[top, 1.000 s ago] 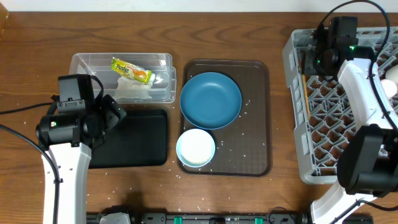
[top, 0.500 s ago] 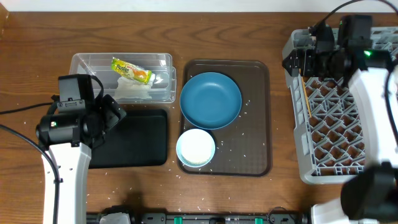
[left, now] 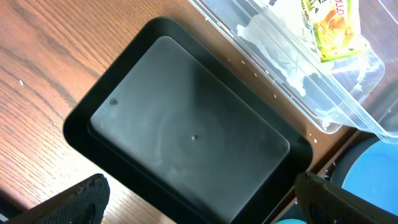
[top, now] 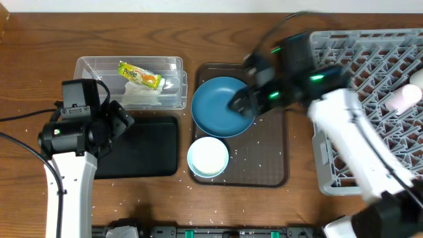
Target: Sort waste into correct bins and load items into the dishwasher rack
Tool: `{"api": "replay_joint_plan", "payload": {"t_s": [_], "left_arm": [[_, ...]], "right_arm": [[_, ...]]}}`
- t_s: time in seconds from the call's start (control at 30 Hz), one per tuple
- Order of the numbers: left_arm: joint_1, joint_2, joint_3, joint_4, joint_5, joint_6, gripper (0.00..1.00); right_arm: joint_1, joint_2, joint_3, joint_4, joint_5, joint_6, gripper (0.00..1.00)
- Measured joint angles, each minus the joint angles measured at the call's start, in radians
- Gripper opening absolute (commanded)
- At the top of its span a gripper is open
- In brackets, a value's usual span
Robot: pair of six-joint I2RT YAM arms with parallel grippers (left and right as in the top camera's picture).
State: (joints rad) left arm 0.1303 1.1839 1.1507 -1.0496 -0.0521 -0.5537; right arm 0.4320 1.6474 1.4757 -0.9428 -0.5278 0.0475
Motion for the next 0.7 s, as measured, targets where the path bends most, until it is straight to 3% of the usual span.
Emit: {"api": "replay_joint_plan", "payload": {"t_s": [0.37,0.7], "left_arm": [[0.0,0.0,0.0,0.0,0.0,0.0,0.98],[0.0,0.0,0.0,0.0,0.0,0.0,0.98]], "right_arm": [[0.341,0.221,-0.022,0.059,0.213,0.213,0.8],[0.409,0.268,-0.026,0.053,0.291,0.315,0.78]]}}
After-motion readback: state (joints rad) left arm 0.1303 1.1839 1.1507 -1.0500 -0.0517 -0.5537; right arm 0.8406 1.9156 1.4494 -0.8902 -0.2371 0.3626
